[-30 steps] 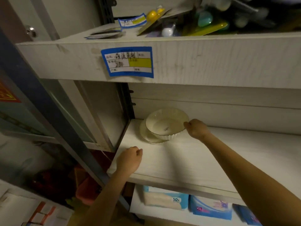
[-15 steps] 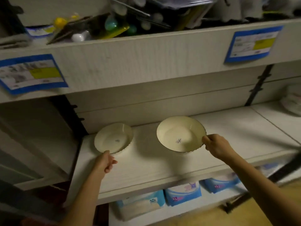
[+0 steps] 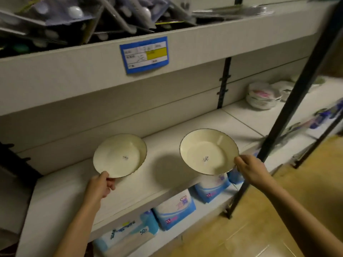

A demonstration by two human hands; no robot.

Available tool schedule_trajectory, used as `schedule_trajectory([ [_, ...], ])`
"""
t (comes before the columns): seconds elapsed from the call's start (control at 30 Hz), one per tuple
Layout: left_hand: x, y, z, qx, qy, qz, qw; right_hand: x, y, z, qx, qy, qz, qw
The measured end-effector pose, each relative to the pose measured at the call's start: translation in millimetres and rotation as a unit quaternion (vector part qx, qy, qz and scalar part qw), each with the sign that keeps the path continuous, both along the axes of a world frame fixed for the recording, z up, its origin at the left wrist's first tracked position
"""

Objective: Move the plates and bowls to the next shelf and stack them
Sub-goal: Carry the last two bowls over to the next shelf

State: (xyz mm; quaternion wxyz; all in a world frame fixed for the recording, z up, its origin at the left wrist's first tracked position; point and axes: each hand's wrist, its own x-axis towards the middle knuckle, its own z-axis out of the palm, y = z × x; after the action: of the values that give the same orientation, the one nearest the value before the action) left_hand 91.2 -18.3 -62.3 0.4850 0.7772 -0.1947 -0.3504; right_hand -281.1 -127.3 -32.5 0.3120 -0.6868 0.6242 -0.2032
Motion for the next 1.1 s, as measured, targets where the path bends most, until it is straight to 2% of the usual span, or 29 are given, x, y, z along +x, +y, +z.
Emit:
schedule_trajectory([
  [0.4, -214.9, -55.3, 46.1, -0.007, -0.016, -0.237, 0.971, -214.4, 12.6, 14.3, -0.042, 0.023, -0.085, 0.995],
  [0.7, -364.1, -94.3, 48.8, 0.015, 0.005, -0.318, 0.948, -359.0, -8.6, 14.2, -0.050, 0.043, -0.136, 0.989],
  [1.1, -499.1, -175.0, 49.0, 0.018, 0.009, -0.393, 0.919, -476.2, -55.9, 6.7, -0.030, 0.060, -0.212, 0.975],
])
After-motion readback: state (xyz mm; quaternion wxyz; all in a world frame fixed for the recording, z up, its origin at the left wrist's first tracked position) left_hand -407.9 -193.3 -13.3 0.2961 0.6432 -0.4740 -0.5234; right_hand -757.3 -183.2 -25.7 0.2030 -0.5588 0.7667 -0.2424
